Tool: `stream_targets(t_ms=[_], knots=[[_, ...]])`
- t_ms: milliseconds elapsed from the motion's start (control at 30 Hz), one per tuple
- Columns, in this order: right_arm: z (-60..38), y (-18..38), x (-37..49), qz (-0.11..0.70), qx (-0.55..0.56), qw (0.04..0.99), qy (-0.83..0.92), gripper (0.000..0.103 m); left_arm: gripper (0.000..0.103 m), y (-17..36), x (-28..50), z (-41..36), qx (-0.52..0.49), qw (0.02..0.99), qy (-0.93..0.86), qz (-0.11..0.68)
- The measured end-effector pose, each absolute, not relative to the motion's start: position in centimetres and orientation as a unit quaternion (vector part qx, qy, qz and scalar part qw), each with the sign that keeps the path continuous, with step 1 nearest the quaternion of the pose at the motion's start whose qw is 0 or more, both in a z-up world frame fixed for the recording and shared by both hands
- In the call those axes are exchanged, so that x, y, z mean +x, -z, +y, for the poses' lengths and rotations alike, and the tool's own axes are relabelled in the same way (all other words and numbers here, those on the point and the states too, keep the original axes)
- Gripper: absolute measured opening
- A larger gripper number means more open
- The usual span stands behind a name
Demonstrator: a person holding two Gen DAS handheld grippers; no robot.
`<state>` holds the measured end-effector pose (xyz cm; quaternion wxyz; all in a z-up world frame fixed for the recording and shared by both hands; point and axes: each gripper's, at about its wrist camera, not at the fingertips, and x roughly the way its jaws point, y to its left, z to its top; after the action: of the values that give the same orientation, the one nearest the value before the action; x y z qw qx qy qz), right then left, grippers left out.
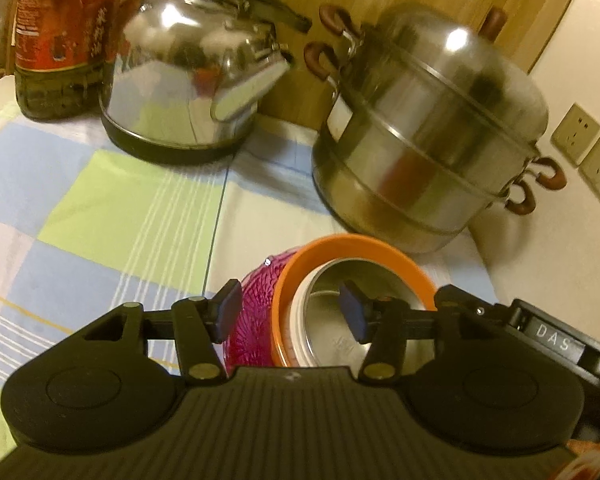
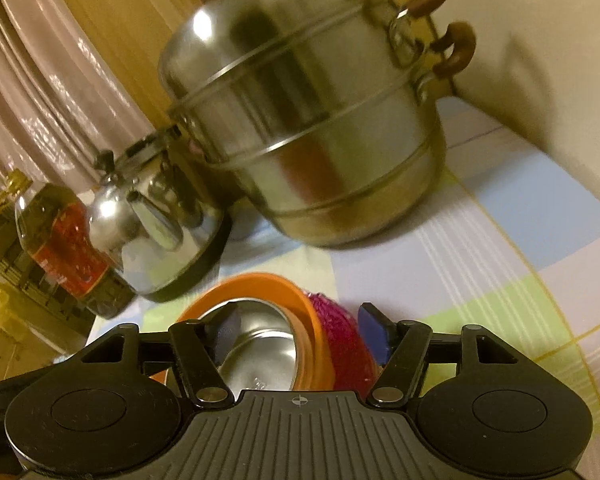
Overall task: Organize plates and bowls
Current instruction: 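Open both grippers to release the orange bowl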
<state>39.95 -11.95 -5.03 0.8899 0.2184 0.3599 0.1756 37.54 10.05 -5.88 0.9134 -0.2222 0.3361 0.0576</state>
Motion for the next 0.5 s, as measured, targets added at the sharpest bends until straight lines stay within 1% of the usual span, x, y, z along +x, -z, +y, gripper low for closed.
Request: stream_targets(t_ms=[67, 133, 200, 367, 500], knots=[[-12.2, 4.8, 39.3, 0.358, 0.218, 0.891, -0.173, 0.066, 0.055, 5.3, 36.9, 10.1, -0.223, 0.917, -0.057, 0.325], [-12.4, 4.5, 38.4, 0.356, 0.214, 0.893, -0.173, 0.066, 0.061, 4.7, 36.3, 10.1, -0.217, 0.921, -0.056, 0.318], [-12.6, 4.3, 37.4, 0.354, 0.205, 0.896, -0.173, 0.067, 0.065, 4.3, 35.7, 10.0, -0.21, 0.925, -0.057, 0.312], [-13.2, 3.7, 35.3, 0.348, 0.185, 0.903, -0.173, 0.069, 0.067, 3.8, 33.8, 9.8, -0.208, 0.927, -0.049, 0.308], [-13.9, 3.0, 33.5, 0.345, 0.196, 0.902, -0.17, 0.071, 0.068, 3.5, 31.6, 9.5, -0.197, 0.93, -0.051, 0.306]])
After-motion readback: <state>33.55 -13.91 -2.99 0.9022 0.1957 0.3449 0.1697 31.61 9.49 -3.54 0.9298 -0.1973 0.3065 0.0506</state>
